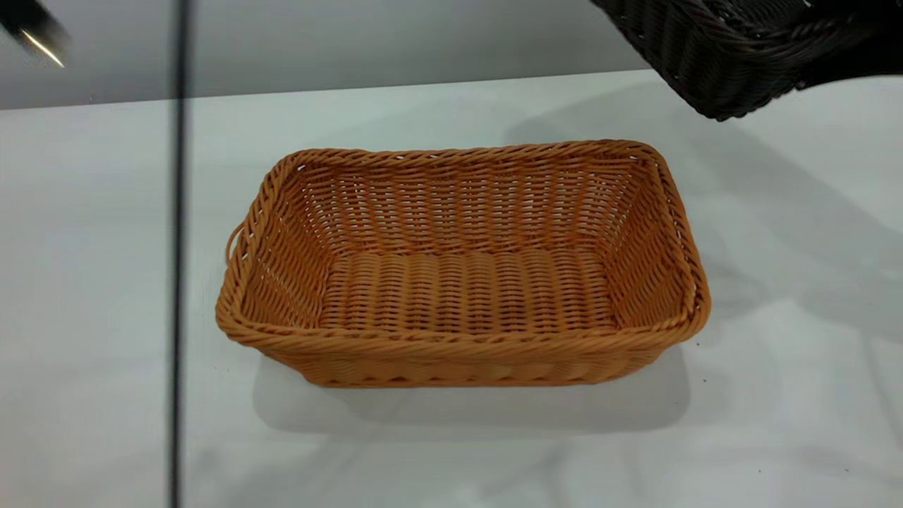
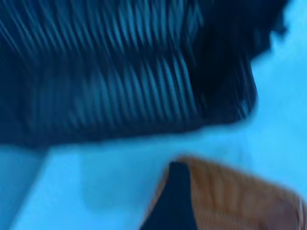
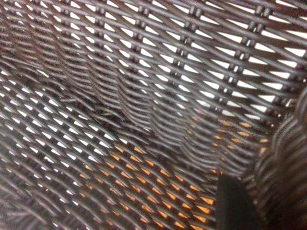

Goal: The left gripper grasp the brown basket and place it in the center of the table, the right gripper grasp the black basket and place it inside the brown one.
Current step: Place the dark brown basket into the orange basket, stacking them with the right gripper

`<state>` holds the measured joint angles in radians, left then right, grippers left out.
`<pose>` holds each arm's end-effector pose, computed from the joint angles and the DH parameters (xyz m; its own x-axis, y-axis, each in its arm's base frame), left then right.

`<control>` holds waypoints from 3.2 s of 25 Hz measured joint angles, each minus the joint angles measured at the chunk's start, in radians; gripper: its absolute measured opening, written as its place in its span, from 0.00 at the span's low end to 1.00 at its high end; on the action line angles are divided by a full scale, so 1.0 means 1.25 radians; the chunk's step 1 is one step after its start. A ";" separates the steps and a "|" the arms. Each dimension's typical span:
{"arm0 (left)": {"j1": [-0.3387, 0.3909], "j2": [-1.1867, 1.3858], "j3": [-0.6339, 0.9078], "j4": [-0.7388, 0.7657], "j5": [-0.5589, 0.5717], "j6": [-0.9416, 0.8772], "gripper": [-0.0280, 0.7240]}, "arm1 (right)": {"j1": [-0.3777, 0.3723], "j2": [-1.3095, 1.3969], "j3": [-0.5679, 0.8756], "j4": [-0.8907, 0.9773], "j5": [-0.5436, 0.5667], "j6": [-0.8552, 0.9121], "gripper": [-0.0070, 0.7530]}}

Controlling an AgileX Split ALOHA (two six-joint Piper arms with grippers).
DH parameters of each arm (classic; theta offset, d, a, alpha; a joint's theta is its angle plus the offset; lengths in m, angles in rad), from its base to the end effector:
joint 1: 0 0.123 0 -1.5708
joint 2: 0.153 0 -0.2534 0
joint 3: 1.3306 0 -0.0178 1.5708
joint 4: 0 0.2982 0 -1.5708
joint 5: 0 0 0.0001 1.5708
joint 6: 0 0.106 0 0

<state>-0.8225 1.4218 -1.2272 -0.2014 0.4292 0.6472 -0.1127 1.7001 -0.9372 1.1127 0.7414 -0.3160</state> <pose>0.2592 -0.2922 0.3087 0.0414 0.6104 -0.7910 0.8505 0.3940 0.3485 0.3605 0.0239 0.1202 -0.8083 0.5859 -0.0579 0.3745 0.5875 0.7173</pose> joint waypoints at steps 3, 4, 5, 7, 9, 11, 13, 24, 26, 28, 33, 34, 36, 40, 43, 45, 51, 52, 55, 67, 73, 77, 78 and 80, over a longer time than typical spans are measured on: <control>0.000 -0.074 -0.024 0.000 -0.005 -0.002 0.85 | 0.001 0.000 -0.046 -0.088 0.082 0.000 0.33; 0.000 -0.096 -0.024 0.000 -0.011 -0.002 0.85 | 0.004 0.000 -0.061 -0.115 0.111 0.000 0.33; 0.000 -0.115 -0.024 0.000 -0.014 -0.002 0.85 | 0.007 0.000 -0.073 -0.142 0.138 -0.001 0.33; 0.000 -0.141 -0.024 0.000 -0.022 -0.002 0.85 | 0.022 0.000 -0.100 -0.192 0.181 -0.003 0.33; 0.000 -0.157 -0.024 -0.001 -0.047 -0.013 0.85 | 0.047 0.000 -0.122 -0.236 0.221 -0.006 0.33; 0.000 -0.161 -0.025 -0.009 -0.075 -0.046 0.85 | 0.076 0.000 -0.140 -0.286 0.254 -0.008 0.33; 0.000 -0.161 -0.030 -0.009 -0.102 -0.081 0.85 | 0.107 0.000 -0.153 -0.338 0.270 -0.002 0.33; 0.000 -0.162 -0.030 -0.008 -0.108 -0.103 0.85 | 0.273 0.041 -0.212 -0.444 0.297 -0.018 0.32; 0.000 -0.162 -0.030 -0.021 -0.108 -0.103 0.85 | 0.278 0.056 -0.219 -0.440 0.303 -0.018 0.32; 0.000 -0.162 -0.030 -0.041 -0.105 -0.103 0.85 | 0.280 0.071 -0.223 -0.444 0.298 -0.018 0.32; 0.000 -0.162 -0.030 -0.048 -0.104 -0.097 0.85 | 0.282 0.115 -0.223 -0.438 0.291 -0.033 0.32; 0.000 -0.162 -0.030 -0.048 -0.103 -0.097 0.85 | 0.283 0.123 -0.223 -0.435 0.283 -0.033 0.32; 0.000 -0.162 -0.031 -0.047 -0.103 -0.097 0.83 | 0.283 0.141 -0.224 -0.431 0.272 -0.032 0.32; 0.000 -0.162 -0.031 -0.043 -0.103 -0.097 0.80 | 0.283 0.173 -0.224 -0.424 0.265 -0.032 0.32; 0.000 -0.162 -0.031 -0.043 -0.103 -0.097 0.79 | 0.283 0.184 -0.224 -0.408 0.251 -0.032 0.32; 0.000 -0.162 -0.031 -0.043 -0.103 -0.097 0.78 | 0.283 0.193 -0.224 -0.409 0.251 -0.036 0.32; 0.000 -0.162 -0.031 -0.043 -0.102 -0.097 0.77 | 0.283 0.227 -0.232 -0.411 0.232 -0.037 0.32; 0.000 -0.162 -0.031 -0.043 -0.102 -0.097 0.77 | 0.283 0.230 -0.232 -0.411 0.229 -0.037 0.32; 0.000 -0.162 -0.031 -0.043 -0.102 -0.097 0.78 | 0.283 0.231 -0.232 -0.413 0.197 -0.037 0.32; 0.000 -0.162 -0.031 -0.043 -0.102 -0.096 0.78 | 0.283 0.236 -0.232 -0.416 0.176 -0.054 0.32; 0.000 -0.162 -0.031 -0.043 -0.102 -0.096 0.78 | 0.283 0.236 -0.232 -0.418 0.203 -0.066 0.32; 0.000 -0.162 -0.031 -0.043 -0.102 -0.096 0.78 | 0.283 0.236 -0.232 -0.415 0.206 -0.085 0.32; 0.000 -0.162 -0.031 -0.042 -0.102 -0.096 0.78 | 0.283 0.236 -0.232 -0.415 0.207 -0.091 0.33; 0.000 -0.162 -0.031 -0.042 -0.102 -0.093 0.78 | 0.283 0.236 -0.232 -0.412 0.215 -0.096 0.37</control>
<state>-0.8225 1.2198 -1.2662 -0.2535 0.3019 0.5305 0.2409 1.9956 -1.2266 0.5981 1.0101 -0.4361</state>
